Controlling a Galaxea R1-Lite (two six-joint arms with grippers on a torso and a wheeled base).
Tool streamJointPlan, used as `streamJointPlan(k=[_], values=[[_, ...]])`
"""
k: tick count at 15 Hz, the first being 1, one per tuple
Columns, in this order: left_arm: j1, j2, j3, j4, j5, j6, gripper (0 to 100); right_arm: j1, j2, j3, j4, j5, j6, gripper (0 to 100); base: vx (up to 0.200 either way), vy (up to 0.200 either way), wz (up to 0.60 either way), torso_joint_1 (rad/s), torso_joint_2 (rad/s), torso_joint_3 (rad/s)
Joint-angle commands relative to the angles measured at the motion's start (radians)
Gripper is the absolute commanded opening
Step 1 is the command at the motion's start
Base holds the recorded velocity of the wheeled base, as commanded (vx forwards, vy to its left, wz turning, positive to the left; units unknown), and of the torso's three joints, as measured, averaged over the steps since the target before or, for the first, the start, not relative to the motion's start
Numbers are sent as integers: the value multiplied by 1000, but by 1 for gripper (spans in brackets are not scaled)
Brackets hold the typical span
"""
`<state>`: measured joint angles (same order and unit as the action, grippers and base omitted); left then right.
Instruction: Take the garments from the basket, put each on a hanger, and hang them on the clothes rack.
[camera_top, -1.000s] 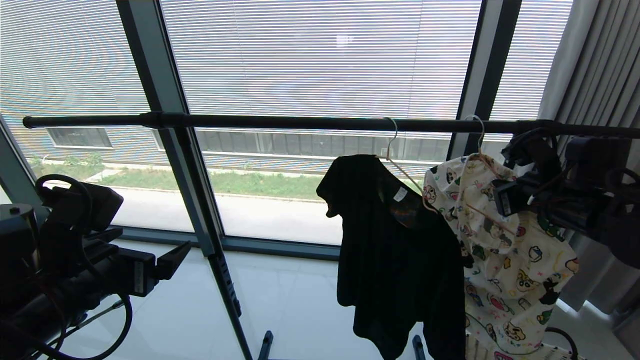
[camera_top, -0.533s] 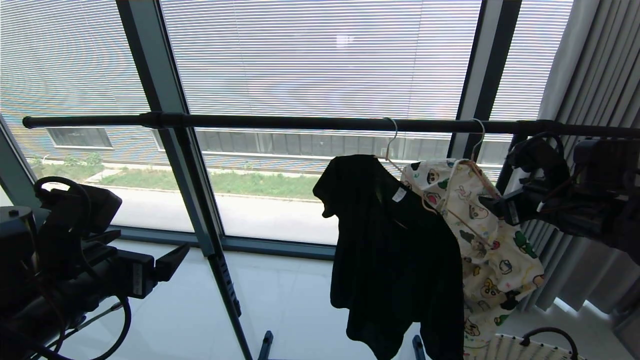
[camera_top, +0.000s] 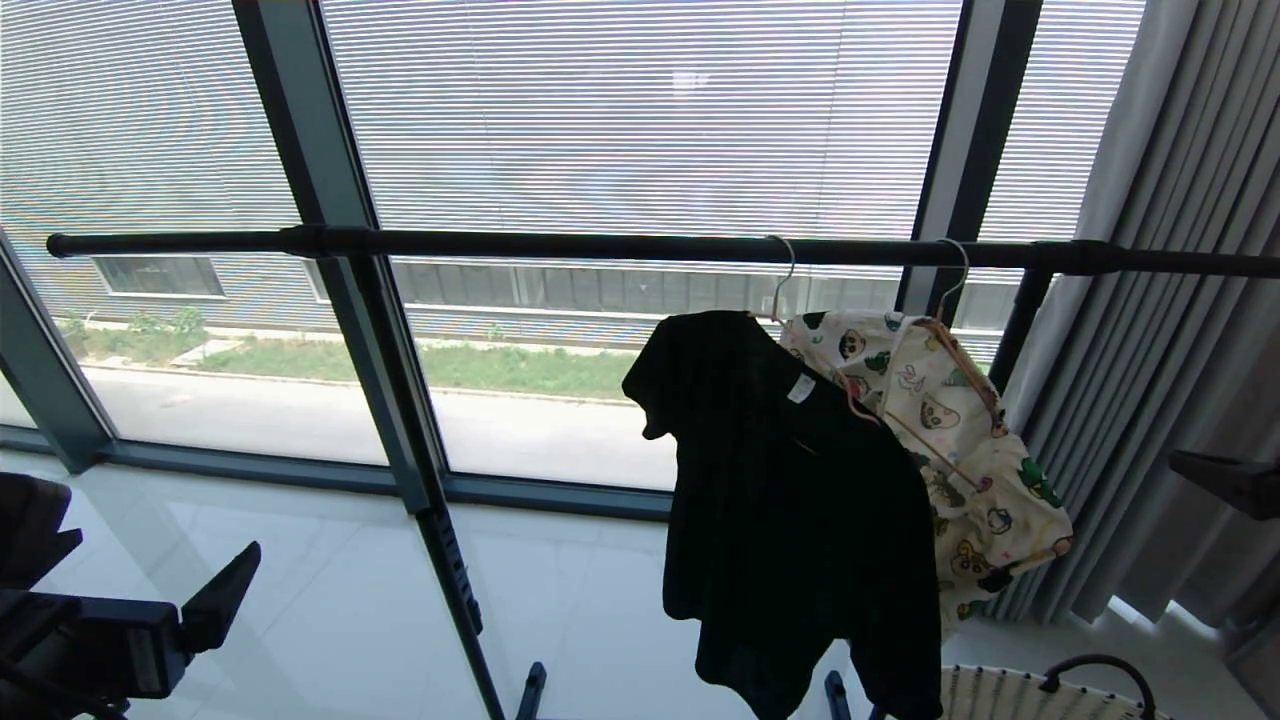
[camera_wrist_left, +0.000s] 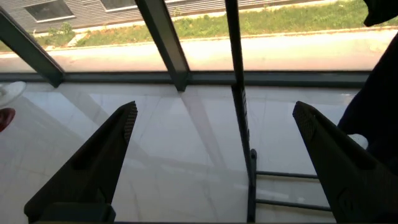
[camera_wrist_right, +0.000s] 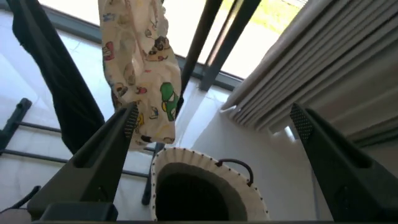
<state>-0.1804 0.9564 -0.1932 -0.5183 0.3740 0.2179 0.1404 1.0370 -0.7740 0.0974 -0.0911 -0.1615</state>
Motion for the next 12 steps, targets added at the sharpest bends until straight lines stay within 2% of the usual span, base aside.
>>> streamJointPlan(k=[1, 2, 4, 5, 7, 8, 9, 10, 11, 12], values=[[-1, -289, 153, 4, 146, 60, 100, -134, -500, 213, 171, -4, 17, 100, 0, 0, 0, 0, 0, 0], [1, -364, 193, 9, 164, 97, 100, -160, -614, 295, 188, -6, 13, 100, 0, 0, 0, 0, 0, 0], [-1, -512, 193, 138, 163, 153, 100, -170, -798, 426, 192, 1, 13, 100, 0, 0, 0, 0, 0, 0], [-1, -627, 193, 241, 160, 175, 100, -170, -896, 496, 182, 2, 19, 100, 0, 0, 0, 0, 0, 0], [2, -782, 193, 371, 172, 179, 100, -168, -982, 568, 151, -10, 33, 100, 0, 0, 0, 0, 0, 0], [19, -815, 189, 397, 195, 179, 100, -168, -979, 591, 113, -24, 48, 100, 0, 0, 0, 0, 0, 0], [68, -823, 182, 402, 212, 178, 100, -167, -979, 639, 79, -67, 43, 100, 0, 0, 0, 0, 0, 0], [157, -826, 182, 402, 212, 170, 100, -168, -979, 682, 65, -139, 34, 100, 0, 0, 0, 0, 0, 0], [245, -841, 189, 402, 210, 169, 100, -167, -979, 684, 53, -145, 50, 100, 0, 0, 0, 0, 0, 0], [282, -861, 193, 417, 210, 153, 100, -165, -982, 684, 53, -145, 50, 100, 0, 0, 0, 0, 0, 0]])
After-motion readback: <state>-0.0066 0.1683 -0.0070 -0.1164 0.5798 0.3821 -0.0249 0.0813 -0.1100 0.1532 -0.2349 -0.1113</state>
